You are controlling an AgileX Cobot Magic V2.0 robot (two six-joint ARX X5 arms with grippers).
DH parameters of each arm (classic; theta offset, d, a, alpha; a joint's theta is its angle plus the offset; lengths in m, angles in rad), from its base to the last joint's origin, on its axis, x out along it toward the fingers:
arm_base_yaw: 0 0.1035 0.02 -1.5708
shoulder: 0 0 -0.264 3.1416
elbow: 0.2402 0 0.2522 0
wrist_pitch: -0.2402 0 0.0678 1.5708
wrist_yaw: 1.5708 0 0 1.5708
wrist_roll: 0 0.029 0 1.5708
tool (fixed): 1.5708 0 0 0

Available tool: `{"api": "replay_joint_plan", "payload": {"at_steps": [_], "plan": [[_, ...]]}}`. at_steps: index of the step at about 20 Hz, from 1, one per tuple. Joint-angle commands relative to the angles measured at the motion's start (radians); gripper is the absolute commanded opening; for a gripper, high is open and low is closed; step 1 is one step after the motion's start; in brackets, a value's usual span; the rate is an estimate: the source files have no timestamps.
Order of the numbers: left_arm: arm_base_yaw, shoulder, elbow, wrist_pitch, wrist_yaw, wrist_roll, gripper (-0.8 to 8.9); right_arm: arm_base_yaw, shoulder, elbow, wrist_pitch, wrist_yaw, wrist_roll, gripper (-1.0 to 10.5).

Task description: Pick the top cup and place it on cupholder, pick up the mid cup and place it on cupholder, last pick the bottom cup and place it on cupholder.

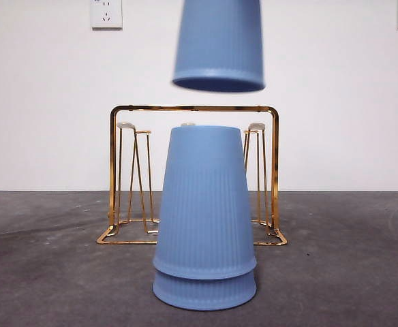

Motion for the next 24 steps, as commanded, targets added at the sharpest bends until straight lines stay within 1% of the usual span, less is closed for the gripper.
{"api": "replay_joint_plan", "payload": {"at_steps": [1,7,10,12,24], "plan": [[-0.002,0.003,0.019,0.011,0.005,0.003,3.78,-0.026,0.006,0.045,0.003,0.029,-0.026,2.4],[-0.002,0.003,0.019,0.011,0.005,0.002,3.78,-0.193,0.016,0.043,0.029,0.016,-0.032,2.4],[-0.002,0.003,0.019,0.011,0.005,0.002,3.78,-0.252,0.039,0.043,0.049,-0.046,-0.031,2.4],[-0.002,0.003,0.019,0.011,0.005,0.002,3.78,-0.265,0.064,0.043,0.064,-0.061,-0.032,2.4],[-0.002,0.003,0.019,0.009,0.005,0.002,3.78,-0.267,0.275,0.036,0.135,-0.058,-0.031,2.4]]}}
